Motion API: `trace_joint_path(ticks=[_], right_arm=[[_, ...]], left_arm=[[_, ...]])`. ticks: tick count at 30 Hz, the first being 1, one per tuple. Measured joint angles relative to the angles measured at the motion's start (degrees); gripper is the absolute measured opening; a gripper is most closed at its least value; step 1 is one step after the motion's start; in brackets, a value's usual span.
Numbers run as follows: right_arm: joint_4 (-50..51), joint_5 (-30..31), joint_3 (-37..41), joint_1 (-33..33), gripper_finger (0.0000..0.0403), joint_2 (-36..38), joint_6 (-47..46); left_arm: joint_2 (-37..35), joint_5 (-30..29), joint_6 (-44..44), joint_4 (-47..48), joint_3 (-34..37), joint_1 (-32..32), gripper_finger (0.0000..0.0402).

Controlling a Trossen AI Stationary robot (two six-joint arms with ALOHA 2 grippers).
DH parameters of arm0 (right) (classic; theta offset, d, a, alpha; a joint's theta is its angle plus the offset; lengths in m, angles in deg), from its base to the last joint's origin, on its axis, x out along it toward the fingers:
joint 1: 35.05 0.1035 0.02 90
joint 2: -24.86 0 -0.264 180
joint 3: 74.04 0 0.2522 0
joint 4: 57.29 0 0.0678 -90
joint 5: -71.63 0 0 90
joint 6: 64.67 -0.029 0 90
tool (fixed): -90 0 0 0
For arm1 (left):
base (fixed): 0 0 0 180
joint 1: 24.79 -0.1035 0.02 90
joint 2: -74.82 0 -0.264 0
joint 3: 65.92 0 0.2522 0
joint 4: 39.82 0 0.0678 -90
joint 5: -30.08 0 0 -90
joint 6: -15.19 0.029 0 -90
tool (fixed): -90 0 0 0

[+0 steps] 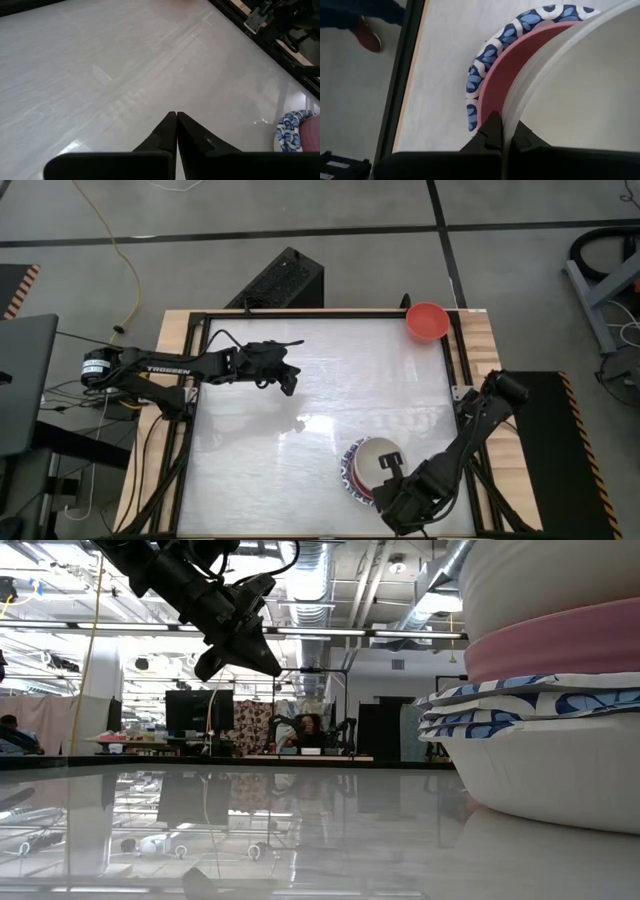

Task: Nest bowls inside each other
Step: Stack the white bowl on top of the pink bowl

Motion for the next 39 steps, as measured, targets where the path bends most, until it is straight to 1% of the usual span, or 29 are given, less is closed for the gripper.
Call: trace_joint_path(ticks=[6,12,17,22,24,34,39], right_arm=[[0.11,-0.03,-0.04,-0.70,0.0008,-0.34,0.43],[-0.02,-2.86,-0.04,-1.50,0.0008,-0.52,1.88],[-1.91,-3.15,0.74,-1.65,0.0008,-0.63,1.90],[-5.11,-7.39,3.40,-2.16,0.0008,-0.65,1.95],[-5.57,-7.94,3.94,-2.21,0.0008,-0.65,1.96],[-5.33,-8.01,3.93,-2.23,0.0009,-0.65,1.84],[-5.35,-7.85,3.93,-2.05,0.0016,-0.65,1.51]], left_arm=[[0.00,-0.07,0.46,0.00,0.00,0.00,0.0000],[0.00,-0.07,0.86,-0.04,0.00,0.00,0.0000],[0.00,-0.08,1.20,-0.02,0.00,0.00,0.0000],[0.00,-0.08,1.41,-0.04,0.00,-0.13,0.0000],[0.00,-0.07,1.07,-0.02,0.00,-0.13,0.0000],[0.00,-0.06,0.12,-0.04,0.00,-0.15,0.0000],[0.00,-0.05,-0.18,-0.04,0.00,-0.13,0.0000]])
